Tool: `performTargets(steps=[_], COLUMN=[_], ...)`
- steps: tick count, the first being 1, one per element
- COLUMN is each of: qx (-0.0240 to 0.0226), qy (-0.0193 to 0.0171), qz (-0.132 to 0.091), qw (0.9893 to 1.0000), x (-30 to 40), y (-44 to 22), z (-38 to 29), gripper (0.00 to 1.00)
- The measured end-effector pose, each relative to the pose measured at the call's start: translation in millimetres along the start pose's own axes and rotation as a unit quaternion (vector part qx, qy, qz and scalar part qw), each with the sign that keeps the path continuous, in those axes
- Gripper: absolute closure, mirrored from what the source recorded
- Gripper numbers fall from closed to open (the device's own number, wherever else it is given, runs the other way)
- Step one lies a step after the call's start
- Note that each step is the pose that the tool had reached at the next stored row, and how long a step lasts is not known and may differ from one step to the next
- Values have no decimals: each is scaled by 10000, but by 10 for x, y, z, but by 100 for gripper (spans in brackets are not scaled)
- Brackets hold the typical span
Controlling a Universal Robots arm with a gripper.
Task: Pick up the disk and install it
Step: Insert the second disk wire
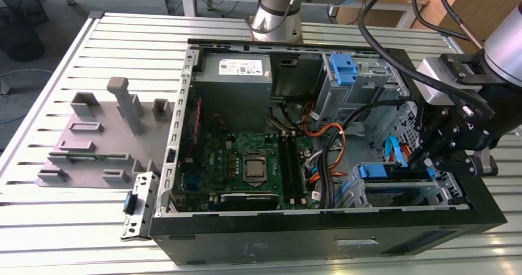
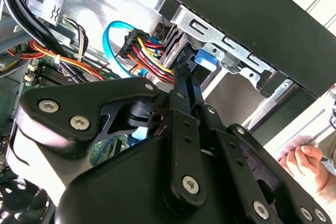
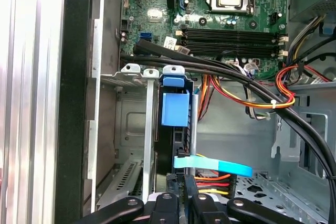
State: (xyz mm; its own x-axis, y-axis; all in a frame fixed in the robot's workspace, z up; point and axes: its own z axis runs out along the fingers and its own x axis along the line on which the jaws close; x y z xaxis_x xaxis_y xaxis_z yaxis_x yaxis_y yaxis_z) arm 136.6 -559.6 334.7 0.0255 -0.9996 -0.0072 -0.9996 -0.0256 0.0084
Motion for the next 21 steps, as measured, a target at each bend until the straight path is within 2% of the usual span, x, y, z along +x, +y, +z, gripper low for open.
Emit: performTargets(steps=[9, 14, 21], qx=[0, 1, 2], qy=[-4, 0, 2], qz=[39, 246, 265], qw=[10000, 9997, 9996], x=[0, 0, 0], y=[0, 0, 0], z=[1, -2, 11], gripper=[84, 84, 84])
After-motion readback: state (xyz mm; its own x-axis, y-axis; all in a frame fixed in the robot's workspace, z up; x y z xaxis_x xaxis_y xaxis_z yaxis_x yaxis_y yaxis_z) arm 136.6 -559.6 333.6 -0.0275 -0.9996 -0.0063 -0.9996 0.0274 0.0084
